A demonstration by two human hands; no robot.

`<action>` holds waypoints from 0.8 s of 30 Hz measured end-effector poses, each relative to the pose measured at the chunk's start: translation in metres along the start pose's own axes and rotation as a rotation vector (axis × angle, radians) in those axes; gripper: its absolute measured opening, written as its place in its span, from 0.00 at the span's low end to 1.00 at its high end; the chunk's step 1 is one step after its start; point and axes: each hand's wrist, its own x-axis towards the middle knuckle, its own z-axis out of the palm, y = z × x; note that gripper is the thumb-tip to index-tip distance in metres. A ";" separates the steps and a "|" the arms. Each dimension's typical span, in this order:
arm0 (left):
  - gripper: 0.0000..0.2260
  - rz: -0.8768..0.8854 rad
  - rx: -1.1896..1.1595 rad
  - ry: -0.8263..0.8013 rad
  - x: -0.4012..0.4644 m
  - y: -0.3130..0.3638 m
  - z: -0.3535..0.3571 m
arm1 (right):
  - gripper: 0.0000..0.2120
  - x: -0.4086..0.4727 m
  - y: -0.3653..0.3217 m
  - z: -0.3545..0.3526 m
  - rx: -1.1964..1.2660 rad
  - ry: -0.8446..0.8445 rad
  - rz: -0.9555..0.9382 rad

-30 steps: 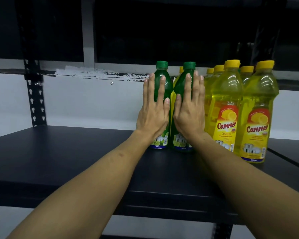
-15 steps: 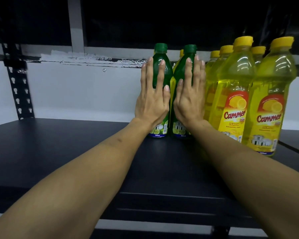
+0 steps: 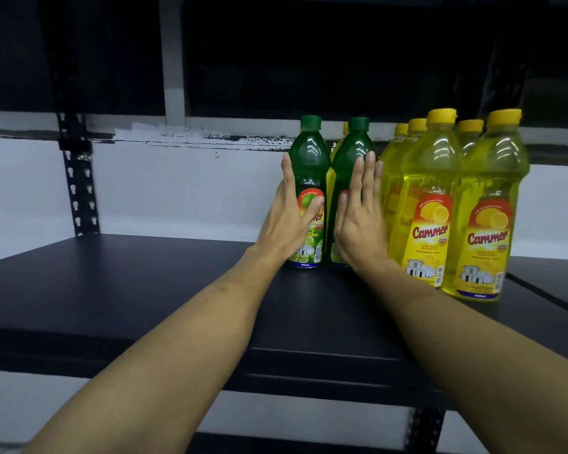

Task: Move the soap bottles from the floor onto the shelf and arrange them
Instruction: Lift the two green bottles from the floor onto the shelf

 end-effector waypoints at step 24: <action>0.23 -0.124 0.638 -0.302 -0.194 0.101 -0.086 | 0.22 -0.092 -0.092 -0.160 -0.105 -0.861 0.387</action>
